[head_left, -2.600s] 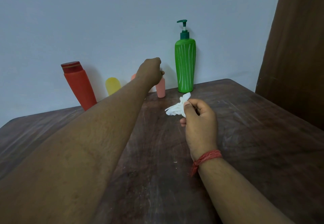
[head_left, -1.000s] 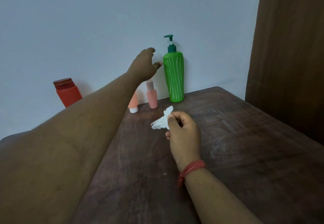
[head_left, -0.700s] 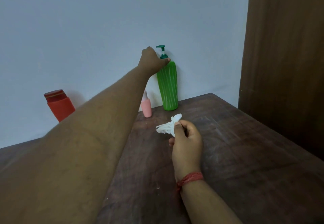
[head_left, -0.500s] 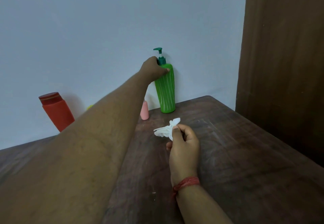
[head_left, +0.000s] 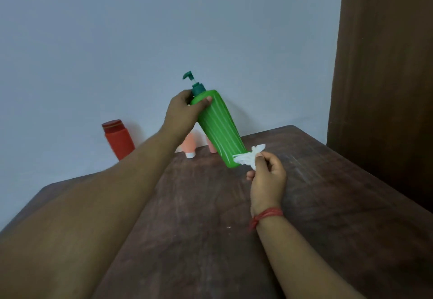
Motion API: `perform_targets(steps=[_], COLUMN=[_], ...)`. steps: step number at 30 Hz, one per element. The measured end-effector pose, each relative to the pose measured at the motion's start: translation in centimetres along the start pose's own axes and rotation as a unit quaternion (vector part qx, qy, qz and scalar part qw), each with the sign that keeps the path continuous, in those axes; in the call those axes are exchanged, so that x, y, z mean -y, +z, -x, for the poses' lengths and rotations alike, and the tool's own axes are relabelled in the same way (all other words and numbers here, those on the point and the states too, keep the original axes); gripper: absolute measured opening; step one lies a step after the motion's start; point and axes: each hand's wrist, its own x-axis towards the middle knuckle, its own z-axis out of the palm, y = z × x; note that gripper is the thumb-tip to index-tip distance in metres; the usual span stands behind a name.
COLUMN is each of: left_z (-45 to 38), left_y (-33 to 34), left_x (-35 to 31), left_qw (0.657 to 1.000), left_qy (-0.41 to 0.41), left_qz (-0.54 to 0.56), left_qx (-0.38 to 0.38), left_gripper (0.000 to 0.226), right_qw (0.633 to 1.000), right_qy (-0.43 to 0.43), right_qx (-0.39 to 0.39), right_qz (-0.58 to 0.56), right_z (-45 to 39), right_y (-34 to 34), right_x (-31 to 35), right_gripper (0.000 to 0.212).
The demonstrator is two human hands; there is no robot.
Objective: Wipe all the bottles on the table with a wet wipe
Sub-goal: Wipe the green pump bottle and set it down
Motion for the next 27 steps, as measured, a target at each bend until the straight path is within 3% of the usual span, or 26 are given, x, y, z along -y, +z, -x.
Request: perform_targets(steps=[7,11,17,20,24,27], left_z=[11.9,19.0,25.7,26.7,27.0,26.7], left_y=[-6.6,-9.7,-12.6,-12.9,-12.3,-11.9], left_x=[-0.5,0.1,2.1,3.8,4.7,5.0], left_qw=[0.988,0.958,0.919,0.899,0.864,0.852], left_qy=[-0.075,-0.158,-0.232,-0.274,-0.329,-0.319], left_qz=[0.089,0.177,0.242,0.283,0.361,0.41], left_qx=[-0.101,-0.158,-0.208,-0.193,-0.121,-0.069], left_gripper=[0.028,0.02,0.033,0.05,0.055,0.063], right_qw=[0.997,0.985,0.931,0.895,0.842,0.832], right_qy=[-0.031,-0.05,-0.132,-0.177,-0.277,-0.286], right_qx=[0.068,0.148,0.316,0.382,0.417,0.418], right_qz=[0.03,0.068,0.129,0.151,0.2,0.224], right_z=[2.1,4.7,10.2,12.1,13.3,13.6], right_y=[-0.5,-0.2,0.8,1.4,1.7,2.1], right_x=[0.2,0.8,1.1,0.3,-0.3,-0.8], right_gripper=[0.022,0.021,0.023,0.024,0.022,0.015])
